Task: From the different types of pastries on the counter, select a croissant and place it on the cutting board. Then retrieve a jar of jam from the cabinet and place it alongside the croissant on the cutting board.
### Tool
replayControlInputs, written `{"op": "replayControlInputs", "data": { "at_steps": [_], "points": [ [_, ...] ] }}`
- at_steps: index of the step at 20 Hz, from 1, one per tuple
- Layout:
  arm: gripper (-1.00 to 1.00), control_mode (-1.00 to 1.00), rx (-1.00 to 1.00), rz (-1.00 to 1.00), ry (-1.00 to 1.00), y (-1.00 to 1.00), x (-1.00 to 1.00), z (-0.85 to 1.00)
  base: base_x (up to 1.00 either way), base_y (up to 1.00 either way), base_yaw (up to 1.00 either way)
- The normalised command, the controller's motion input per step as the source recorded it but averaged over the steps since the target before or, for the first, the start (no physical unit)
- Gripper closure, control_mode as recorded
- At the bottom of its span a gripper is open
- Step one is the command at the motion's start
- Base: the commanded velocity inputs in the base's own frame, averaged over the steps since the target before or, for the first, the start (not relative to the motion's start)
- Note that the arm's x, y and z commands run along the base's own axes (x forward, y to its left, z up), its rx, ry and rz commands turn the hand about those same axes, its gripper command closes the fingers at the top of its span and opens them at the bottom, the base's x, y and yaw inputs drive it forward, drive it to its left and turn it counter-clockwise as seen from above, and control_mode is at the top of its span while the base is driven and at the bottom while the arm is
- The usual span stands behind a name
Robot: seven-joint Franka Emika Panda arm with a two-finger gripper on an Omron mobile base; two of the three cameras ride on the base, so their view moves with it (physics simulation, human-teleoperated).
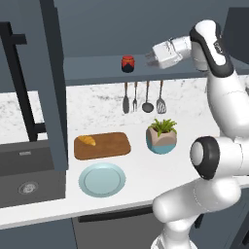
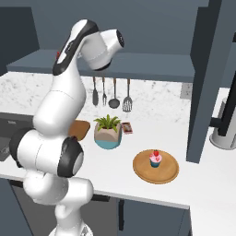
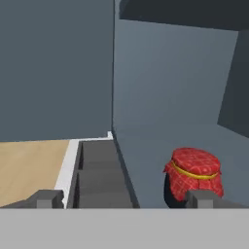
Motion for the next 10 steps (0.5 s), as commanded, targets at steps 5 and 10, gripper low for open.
{"op": "replayControlInputs", "data": {
  "at_steps": [5,10],
  "points": [
    [-1.00,-1.00,-0.11,0.00,0.00,0.16,0.58,-0.01,0.00,0.00,0.00],
    [-1.00,-1.00,-0.04,0.08,-0.10,-0.02,0.14,0.01,0.00,0.00,0.00]
  ]
}}
